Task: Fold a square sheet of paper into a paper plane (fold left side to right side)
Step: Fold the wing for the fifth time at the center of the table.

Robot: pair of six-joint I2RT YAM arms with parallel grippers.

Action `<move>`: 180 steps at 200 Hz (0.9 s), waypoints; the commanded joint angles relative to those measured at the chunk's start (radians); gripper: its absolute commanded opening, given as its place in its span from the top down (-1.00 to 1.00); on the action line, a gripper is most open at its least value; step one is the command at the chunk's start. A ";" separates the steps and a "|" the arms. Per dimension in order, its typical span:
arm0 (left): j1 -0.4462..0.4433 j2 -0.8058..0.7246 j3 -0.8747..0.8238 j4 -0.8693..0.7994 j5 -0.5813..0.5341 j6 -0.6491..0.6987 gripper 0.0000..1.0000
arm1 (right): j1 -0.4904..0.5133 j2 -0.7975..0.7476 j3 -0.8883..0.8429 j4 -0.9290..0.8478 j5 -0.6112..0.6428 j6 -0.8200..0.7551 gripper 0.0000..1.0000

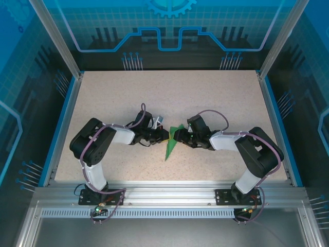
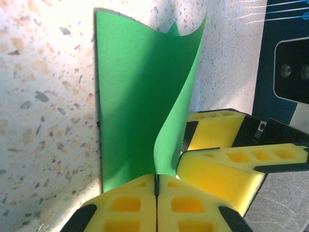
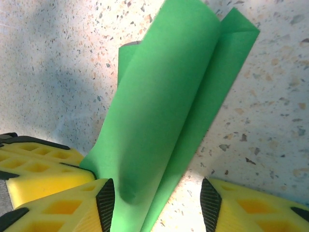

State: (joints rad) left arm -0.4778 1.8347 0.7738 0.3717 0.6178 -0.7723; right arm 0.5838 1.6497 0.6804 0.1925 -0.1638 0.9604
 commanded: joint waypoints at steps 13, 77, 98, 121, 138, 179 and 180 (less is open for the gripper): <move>0.009 0.021 0.046 -0.060 0.009 0.103 0.90 | -0.014 -0.012 0.014 -0.023 -0.018 -0.050 -0.11; 0.011 0.046 0.068 -0.067 0.019 0.127 0.92 | -0.064 -0.069 0.009 0.030 -0.056 -0.017 -0.39; 0.012 0.046 0.071 -0.065 0.018 0.127 0.91 | -0.064 -0.057 0.026 0.006 -0.043 -0.005 -0.45; 0.013 0.046 0.071 -0.061 0.019 0.126 0.92 | -0.065 -0.039 0.035 0.010 -0.041 0.006 -0.46; 0.013 0.049 0.071 -0.059 0.019 0.124 0.92 | -0.065 -0.022 0.047 0.021 -0.053 0.010 -0.46; 0.018 0.048 0.072 -0.051 0.023 0.116 0.92 | -0.065 0.014 0.075 0.021 -0.056 0.009 -0.46; 0.019 0.049 0.072 -0.050 0.023 0.116 0.92 | -0.065 0.015 0.075 0.022 -0.056 0.009 -0.46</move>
State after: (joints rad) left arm -0.4732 1.8675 0.8242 0.3195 0.6189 -0.6769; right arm 0.5282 1.6352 0.7242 0.2050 -0.2035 0.9619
